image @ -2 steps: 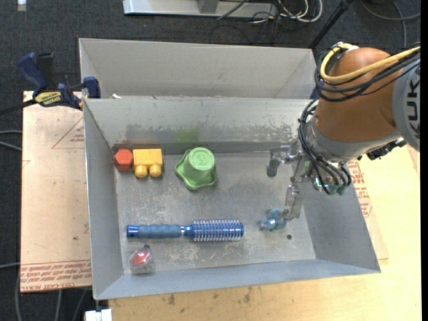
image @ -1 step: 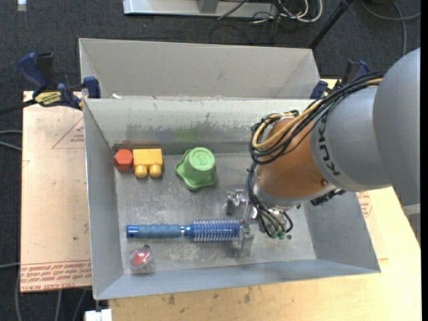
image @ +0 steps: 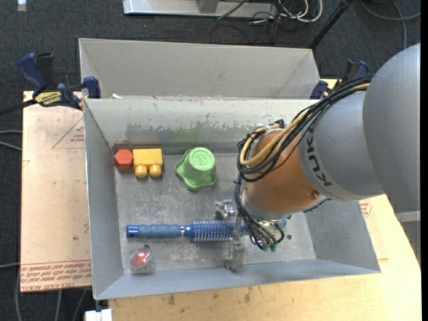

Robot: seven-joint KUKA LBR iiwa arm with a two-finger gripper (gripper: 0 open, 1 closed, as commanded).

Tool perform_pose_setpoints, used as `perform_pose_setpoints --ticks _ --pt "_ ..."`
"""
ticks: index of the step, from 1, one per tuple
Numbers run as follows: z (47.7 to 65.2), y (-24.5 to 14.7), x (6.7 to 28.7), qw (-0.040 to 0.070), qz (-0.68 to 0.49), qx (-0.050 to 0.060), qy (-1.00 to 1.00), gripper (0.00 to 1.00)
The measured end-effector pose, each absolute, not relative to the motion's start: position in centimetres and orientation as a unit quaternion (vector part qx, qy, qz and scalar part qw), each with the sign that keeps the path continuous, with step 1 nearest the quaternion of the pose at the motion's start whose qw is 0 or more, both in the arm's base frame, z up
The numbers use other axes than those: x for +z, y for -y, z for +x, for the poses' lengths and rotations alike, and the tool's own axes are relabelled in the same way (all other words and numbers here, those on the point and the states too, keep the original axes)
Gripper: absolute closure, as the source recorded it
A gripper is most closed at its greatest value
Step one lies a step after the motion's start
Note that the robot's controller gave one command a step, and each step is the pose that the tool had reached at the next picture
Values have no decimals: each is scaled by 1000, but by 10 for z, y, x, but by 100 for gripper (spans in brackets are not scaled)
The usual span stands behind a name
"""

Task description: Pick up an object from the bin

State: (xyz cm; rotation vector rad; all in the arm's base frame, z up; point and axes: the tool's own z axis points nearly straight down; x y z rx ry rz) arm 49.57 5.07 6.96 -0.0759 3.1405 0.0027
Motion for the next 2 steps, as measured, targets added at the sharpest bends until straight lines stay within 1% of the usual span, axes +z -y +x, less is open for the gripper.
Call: perform_pose_setpoints --ticks 1,2 --pt "496 -50 69 -1 -24 0 -1000 100" --pt "502 -46 229 5 -55 0 -998 100"
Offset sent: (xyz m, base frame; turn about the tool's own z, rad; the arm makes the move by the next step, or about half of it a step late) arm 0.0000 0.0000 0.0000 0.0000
